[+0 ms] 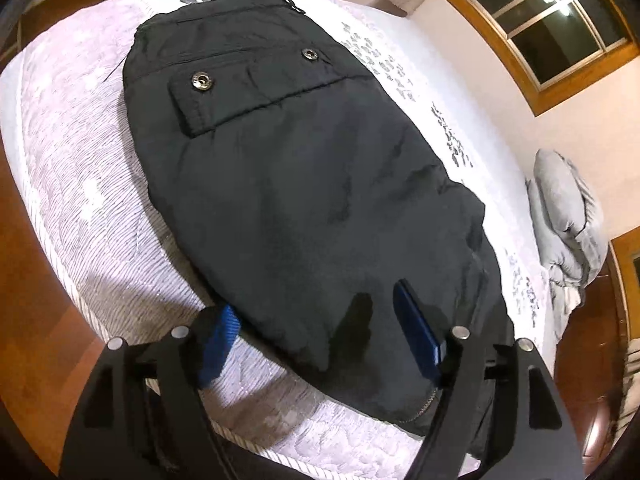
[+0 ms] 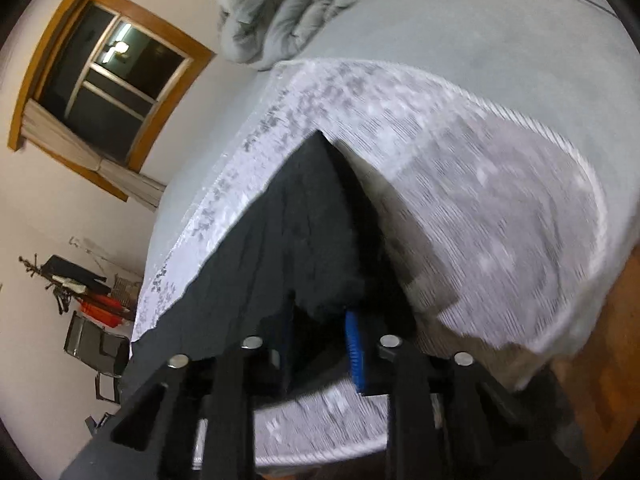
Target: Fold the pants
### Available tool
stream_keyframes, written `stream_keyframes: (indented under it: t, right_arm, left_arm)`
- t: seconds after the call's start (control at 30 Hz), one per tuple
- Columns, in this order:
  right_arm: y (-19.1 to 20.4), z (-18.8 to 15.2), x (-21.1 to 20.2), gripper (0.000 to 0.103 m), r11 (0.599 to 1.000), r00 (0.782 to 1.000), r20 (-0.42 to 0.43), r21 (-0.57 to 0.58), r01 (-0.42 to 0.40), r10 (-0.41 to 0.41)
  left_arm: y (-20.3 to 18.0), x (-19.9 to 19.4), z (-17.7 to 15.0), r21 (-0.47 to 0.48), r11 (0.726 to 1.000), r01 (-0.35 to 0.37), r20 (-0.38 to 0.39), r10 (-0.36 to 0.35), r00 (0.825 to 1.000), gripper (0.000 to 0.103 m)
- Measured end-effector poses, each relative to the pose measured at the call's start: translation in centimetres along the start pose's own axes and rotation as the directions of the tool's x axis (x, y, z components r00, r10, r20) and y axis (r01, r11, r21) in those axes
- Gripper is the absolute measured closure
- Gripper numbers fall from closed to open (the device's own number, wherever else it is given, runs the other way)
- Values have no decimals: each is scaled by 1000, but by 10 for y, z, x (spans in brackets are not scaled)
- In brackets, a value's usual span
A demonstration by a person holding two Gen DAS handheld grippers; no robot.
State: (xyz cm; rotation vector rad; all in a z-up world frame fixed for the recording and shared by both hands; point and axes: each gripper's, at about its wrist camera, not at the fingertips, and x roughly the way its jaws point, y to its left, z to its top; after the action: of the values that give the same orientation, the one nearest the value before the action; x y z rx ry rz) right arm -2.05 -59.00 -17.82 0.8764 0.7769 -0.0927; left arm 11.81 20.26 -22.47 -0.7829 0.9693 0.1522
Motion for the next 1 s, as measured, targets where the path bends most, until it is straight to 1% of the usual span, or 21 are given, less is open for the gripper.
stream_keyframes:
  t: [0.07,0.17,0.23,0.37,0.43,0.5,0.53,0.57,0.6,0.63,0.77,0.8,0.87,0.9,1.0]
  right_arm:
    - [7,7,1,82,999,1000,13,-17,-28,28]
    - [0,5,13,82,998,996,-72,7,56,-55]
    - [-6,-4,10,82,997,991,-107,11,81,-79]
    - [-16,-24,0,82,997,990,-127,26,71,-67]
    - [-18,-28,-4,82,998,992,-116,27,49,-46]
    - [-21,-27,-11,48,997,995,-102,70,25,-18]
    - [-22,-27,-16,28,996,997,-79,86,10,-3]
    - [-21,-26,-19,28,995,998,-65,96,-12,18]
    - [-22,-25,-20,28,994,997,-70,106,-27,34]
    - [-23,-24,-20,28,993,996,-78,113,-24,33]
    - [-28,-28,-15,28,990,993,-119,135,28,-12]
    - [-30,-32,-14,28,988,992,-124,153,19,0]
    - [-33,-36,-9,28,983,992,-123,186,1,22]
    - [-35,-38,-8,28,981,993,-114,192,-1,23]
    - [-34,-35,3,28,977,994,-104,212,-5,28]
  left_arm:
    - [1,0,0,-8,1000,-6,9,6,1000,29]
    - [2,1,1,-15,1000,-18,12,18,1000,29]
    - [1,1,2,-5,1000,-24,12,25,1000,27]
    - [2,2,4,-4,1000,-27,9,27,1000,27]
    - [2,3,6,-3,999,-33,7,33,999,26]
    - [0,3,6,-1,999,-38,4,38,999,24]
    - [0,2,5,0,999,-39,4,39,999,24]
    - [0,1,5,0,999,-36,3,36,999,24]
    - [1,0,5,-2,999,-33,2,33,999,24]
    - [3,-2,5,-12,999,-30,-1,30,1000,24]
    - [10,-11,5,-46,998,-37,5,37,999,24]
    - [11,-12,5,-45,998,-45,6,45,999,19]
    - [14,-16,4,-44,995,-91,5,92,996,13]
    - [16,-17,4,-46,994,-104,4,104,995,13]
    - [25,-15,5,-73,992,-103,-12,102,995,13]
